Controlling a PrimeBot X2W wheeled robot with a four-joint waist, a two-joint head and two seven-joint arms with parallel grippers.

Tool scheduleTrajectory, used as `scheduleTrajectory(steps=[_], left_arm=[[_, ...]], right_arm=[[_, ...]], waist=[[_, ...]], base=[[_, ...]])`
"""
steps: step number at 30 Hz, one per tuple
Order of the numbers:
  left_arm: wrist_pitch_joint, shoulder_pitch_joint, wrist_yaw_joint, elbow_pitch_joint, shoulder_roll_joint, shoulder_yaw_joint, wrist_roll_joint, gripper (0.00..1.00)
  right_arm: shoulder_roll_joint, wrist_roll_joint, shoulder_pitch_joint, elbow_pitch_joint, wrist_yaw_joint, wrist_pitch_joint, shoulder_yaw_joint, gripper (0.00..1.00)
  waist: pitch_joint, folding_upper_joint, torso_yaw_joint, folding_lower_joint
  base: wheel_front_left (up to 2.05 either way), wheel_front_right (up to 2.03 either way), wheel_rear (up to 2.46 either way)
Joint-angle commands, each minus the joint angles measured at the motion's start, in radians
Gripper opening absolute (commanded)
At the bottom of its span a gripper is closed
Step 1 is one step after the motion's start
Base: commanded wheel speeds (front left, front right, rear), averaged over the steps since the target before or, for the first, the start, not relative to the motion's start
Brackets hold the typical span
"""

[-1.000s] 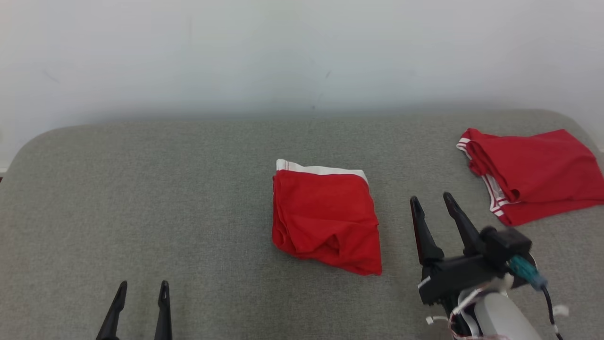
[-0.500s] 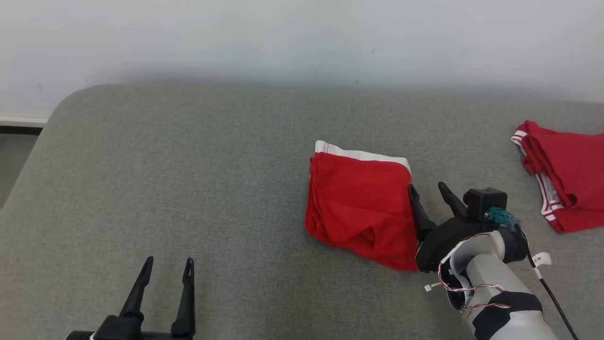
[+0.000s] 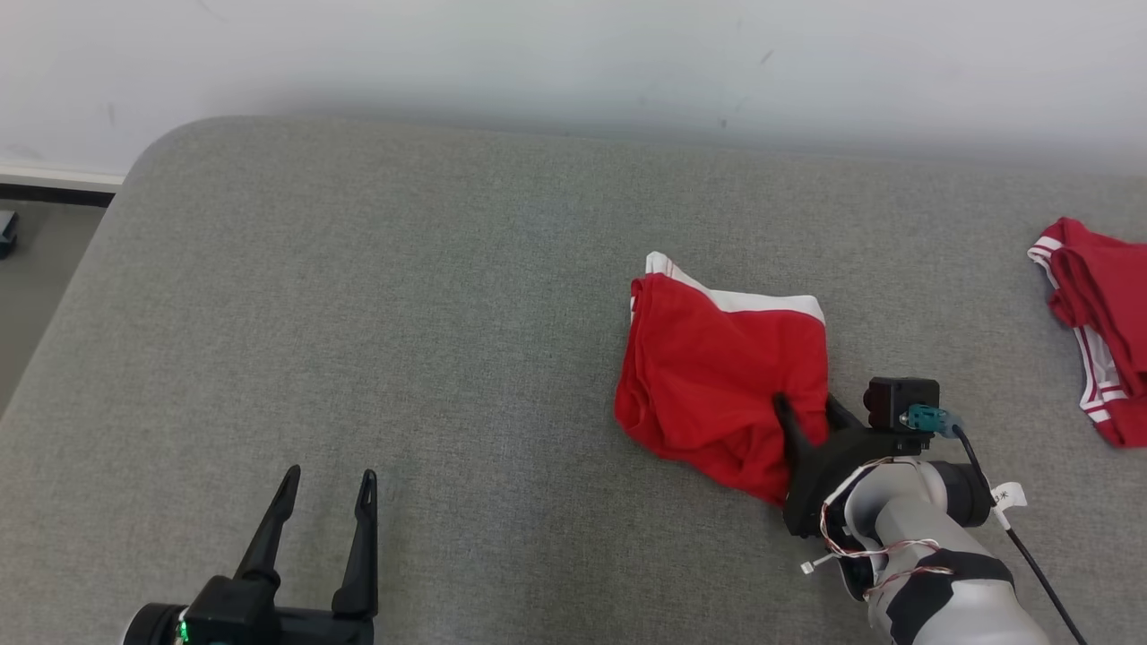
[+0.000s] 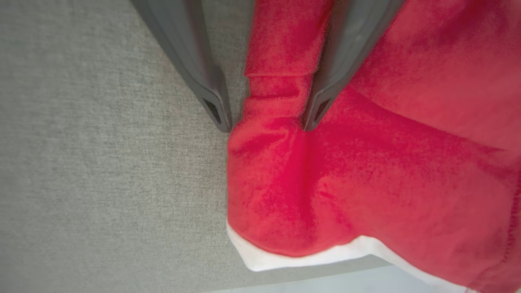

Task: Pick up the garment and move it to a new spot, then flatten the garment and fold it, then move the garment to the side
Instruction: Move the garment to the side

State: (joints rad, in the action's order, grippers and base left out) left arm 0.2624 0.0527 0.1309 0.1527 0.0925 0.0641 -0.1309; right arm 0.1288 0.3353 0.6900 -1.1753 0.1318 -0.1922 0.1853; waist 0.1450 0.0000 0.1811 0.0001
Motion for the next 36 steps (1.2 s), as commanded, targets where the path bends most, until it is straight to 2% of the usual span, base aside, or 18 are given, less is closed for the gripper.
scheduleTrajectory(steps=[1,2,9,18,27,36], left_arm=[[0.003,0.016,-0.001,0.002,0.002,0.002,-0.008,1.00],[0.003,0.018,-0.001,0.003,0.002,0.003,-0.010,1.00],[0.003,0.019,-0.001,-0.010,0.005,-0.022,-0.015,1.00],[0.003,0.061,-0.001,-0.031,0.003,-0.032,-0.021,1.00],[0.003,0.136,-0.001,-0.079,0.030,-0.025,-0.032,1.00],[0.003,0.167,-0.001,-0.130,0.053,-0.036,-0.018,1.00]], right_arm=[[-0.009,0.008,-0.009,-0.021,-0.003,0.013,0.009,0.19],[-0.007,0.013,-0.004,-0.026,-0.003,0.006,0.011,0.00],[0.033,-0.003,0.049,-0.025,-0.003,-0.022,0.072,0.00],[0.139,0.015,0.144,0.077,-0.003,0.027,0.266,0.00],[0.366,0.101,0.290,0.283,-0.003,0.129,0.495,0.00],[0.599,0.208,0.382,0.467,-0.003,0.210,0.592,0.00]], waist=[[0.003,0.0000,0.002,-0.0001],[0.005,0.0000,0.004,-0.0001],[0.035,0.0000,-0.014,-0.0001],[0.122,0.0000,-0.106,-0.0001],[0.256,0.0000,-0.210,-0.0001],[0.342,0.0000,-0.286,-0.0001]], base=[[0.00,0.00,0.00],[0.00,0.00,0.00],[0.00,0.00,0.00],[0.00,0.00,0.00],[0.00,0.00,0.00],[0.00,0.00,0.00]])
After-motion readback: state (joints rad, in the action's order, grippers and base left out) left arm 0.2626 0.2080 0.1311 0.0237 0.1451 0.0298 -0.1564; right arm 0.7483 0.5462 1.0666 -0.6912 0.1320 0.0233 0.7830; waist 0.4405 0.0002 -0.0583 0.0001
